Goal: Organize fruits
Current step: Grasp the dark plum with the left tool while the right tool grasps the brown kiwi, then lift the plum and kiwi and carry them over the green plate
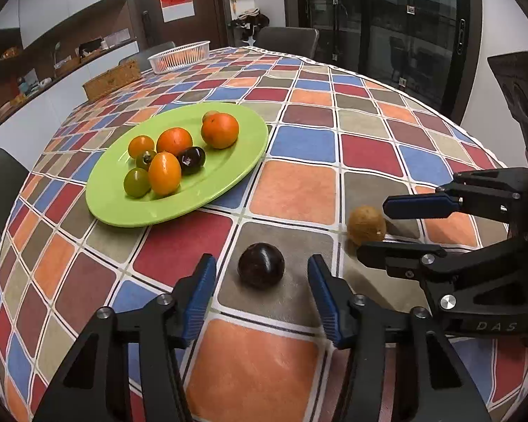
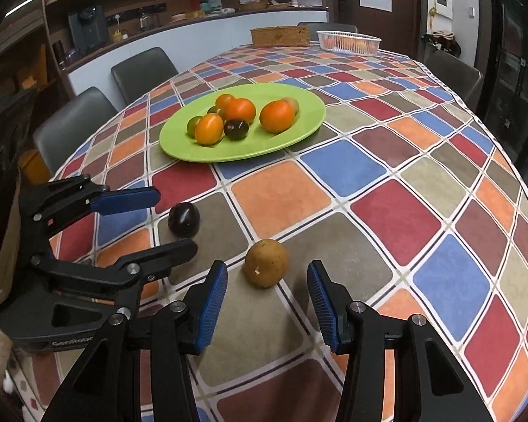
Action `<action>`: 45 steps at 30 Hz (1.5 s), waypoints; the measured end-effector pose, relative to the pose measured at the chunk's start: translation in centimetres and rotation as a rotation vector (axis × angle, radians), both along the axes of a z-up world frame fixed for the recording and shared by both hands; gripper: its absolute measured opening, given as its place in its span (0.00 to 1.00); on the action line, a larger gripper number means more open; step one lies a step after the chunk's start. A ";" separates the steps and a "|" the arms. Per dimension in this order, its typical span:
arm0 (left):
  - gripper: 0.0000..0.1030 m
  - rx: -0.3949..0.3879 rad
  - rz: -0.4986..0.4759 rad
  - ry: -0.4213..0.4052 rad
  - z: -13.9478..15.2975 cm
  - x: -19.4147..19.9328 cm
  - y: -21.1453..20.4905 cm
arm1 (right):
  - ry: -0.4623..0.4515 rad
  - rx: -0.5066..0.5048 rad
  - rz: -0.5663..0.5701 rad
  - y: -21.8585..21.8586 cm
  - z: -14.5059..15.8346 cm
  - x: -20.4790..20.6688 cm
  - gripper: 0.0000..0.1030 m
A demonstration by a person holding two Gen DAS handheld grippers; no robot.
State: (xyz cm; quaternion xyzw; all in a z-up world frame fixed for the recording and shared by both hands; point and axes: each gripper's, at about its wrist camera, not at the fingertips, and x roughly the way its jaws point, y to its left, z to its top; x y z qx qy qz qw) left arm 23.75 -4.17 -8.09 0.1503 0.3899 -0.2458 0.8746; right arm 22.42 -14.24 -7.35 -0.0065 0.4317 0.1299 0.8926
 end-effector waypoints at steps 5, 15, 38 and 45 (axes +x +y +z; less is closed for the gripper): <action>0.43 -0.006 -0.002 0.017 -0.4 0.7 -0.2 | 0.017 0.007 -0.008 -0.2 -0.5 0.5 0.41; 0.28 -0.015 0.006 0.033 -0.7 1.0 -0.2 | 0.017 0.030 0.005 -0.2 -0.5 1.0 0.28; 0.27 -0.097 0.072 -0.134 5.9 -2.3 1.6 | -0.113 0.054 0.015 0.2 4.7 -0.5 0.28; 0.27 -0.122 0.092 -0.200 8.6 -2.2 2.3 | -0.178 0.069 0.022 0.6 7.4 0.1 0.28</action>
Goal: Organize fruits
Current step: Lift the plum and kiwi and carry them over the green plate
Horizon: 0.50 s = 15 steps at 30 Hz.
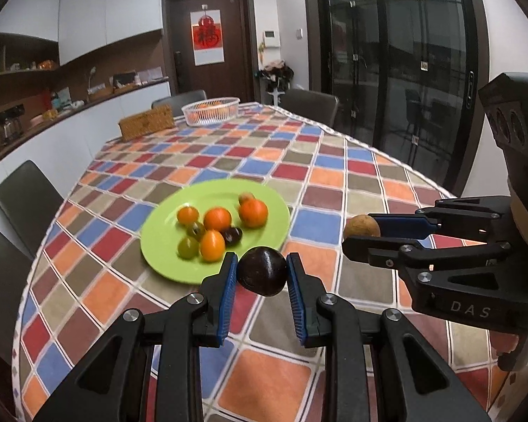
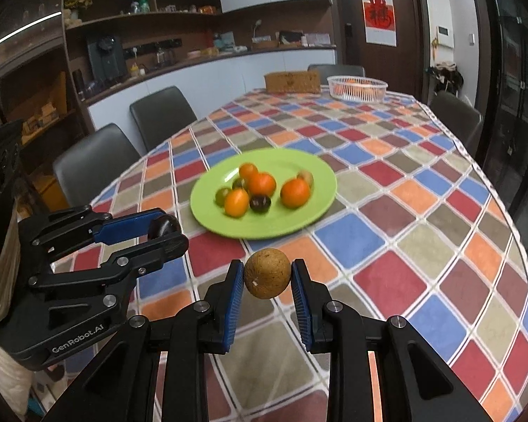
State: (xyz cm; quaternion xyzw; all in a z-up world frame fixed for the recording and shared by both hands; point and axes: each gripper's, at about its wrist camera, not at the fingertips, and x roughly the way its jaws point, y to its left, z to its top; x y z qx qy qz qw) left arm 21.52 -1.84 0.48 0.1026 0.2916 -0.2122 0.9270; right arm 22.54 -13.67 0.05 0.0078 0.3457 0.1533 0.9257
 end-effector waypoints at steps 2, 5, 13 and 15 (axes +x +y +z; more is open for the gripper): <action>0.27 -0.007 0.009 -0.010 0.4 0.4 0.2 | -0.018 0.002 0.001 0.1 0.6 0.3 0.28; 0.27 -0.018 0.025 -0.021 1.2 1.2 0.6 | -0.045 0.000 0.003 0.3 1.5 1.1 0.28; 0.27 -0.046 0.054 -0.037 2.7 3.6 1.6 | -0.082 0.002 0.021 1.2 3.3 3.7 0.28; 0.27 -0.051 0.060 -0.040 3.0 4.3 1.7 | -0.083 0.005 0.025 1.4 3.6 4.5 0.28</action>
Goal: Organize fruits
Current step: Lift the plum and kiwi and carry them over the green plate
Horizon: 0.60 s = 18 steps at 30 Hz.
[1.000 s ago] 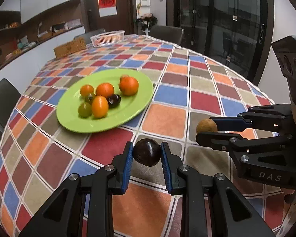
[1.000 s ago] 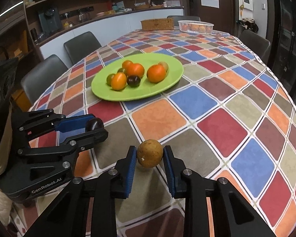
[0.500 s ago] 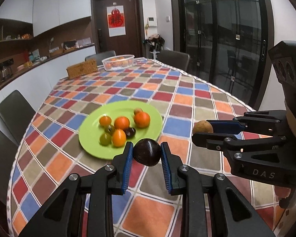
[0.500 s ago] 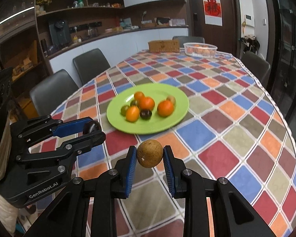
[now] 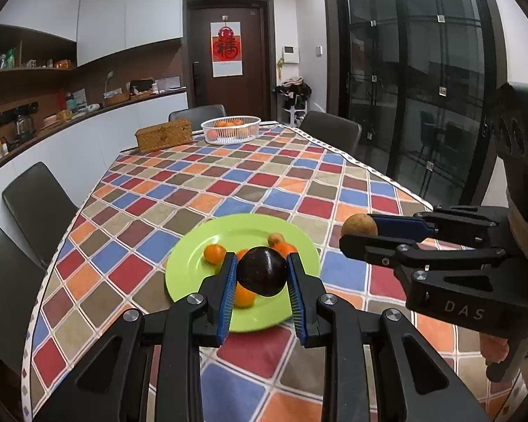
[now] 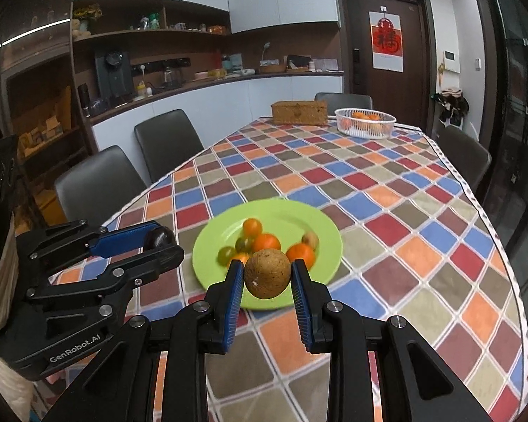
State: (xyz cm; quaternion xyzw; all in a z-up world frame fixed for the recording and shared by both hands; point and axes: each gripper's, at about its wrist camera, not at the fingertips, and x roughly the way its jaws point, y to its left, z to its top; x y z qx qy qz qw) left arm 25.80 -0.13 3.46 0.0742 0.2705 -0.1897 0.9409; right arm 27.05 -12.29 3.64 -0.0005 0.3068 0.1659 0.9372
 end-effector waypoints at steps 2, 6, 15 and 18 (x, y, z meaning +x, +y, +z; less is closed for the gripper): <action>0.27 -0.006 0.004 0.000 0.3 0.8 0.2 | 0.000 0.006 0.007 0.2 0.2 0.8 0.28; 0.27 -0.021 0.016 0.015 0.5 2.7 0.8 | -0.005 -0.009 0.007 0.8 0.5 2.6 0.28; 0.27 -0.033 0.058 0.093 -1.2 7.4 2.0 | 0.027 -0.011 0.011 1.8 0.1 7.9 0.28; 0.27 -0.044 0.071 0.124 -2.0 9.1 2.5 | 0.067 -0.014 0.012 2.1 -0.8 9.8 0.28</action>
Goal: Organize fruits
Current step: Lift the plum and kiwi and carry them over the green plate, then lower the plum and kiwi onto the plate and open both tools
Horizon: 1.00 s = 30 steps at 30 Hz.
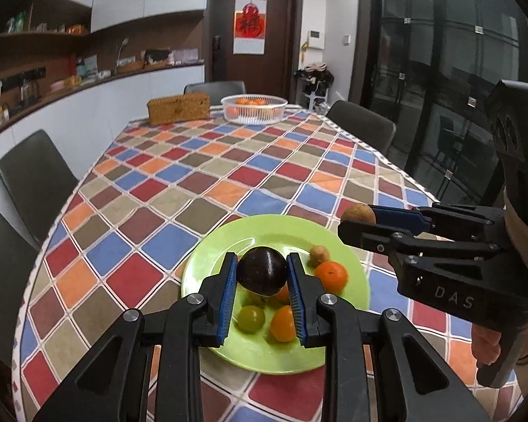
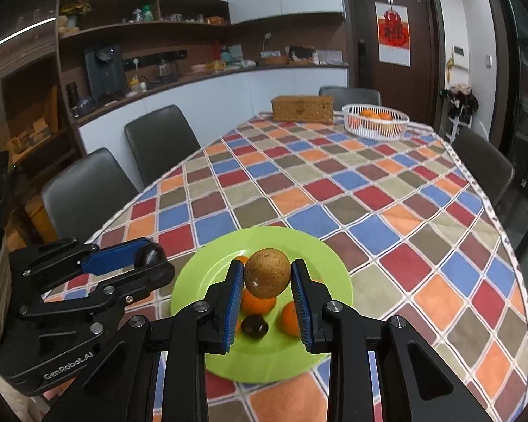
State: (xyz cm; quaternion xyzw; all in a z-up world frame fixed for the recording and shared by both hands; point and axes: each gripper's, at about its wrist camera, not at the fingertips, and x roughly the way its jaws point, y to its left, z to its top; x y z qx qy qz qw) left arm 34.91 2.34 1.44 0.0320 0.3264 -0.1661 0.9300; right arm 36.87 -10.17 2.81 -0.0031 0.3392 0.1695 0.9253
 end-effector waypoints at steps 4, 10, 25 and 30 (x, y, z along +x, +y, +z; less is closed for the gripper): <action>0.27 -0.014 0.023 0.043 -1.4 2.0 0.7 | 0.041 -0.025 -0.006 0.7 -1.3 2.1 0.28; 0.27 -0.025 0.043 0.099 -3.6 4.1 1.3 | 0.114 -0.019 -0.015 1.2 -3.5 4.8 0.28; 0.28 0.015 0.017 0.131 -5.7 5.4 0.5 | 0.203 -0.012 -0.019 1.0 -6.6 6.9 0.31; 0.28 0.010 0.017 0.123 -5.2 4.4 0.5 | 0.188 0.001 -0.021 0.7 -6.0 5.7 0.32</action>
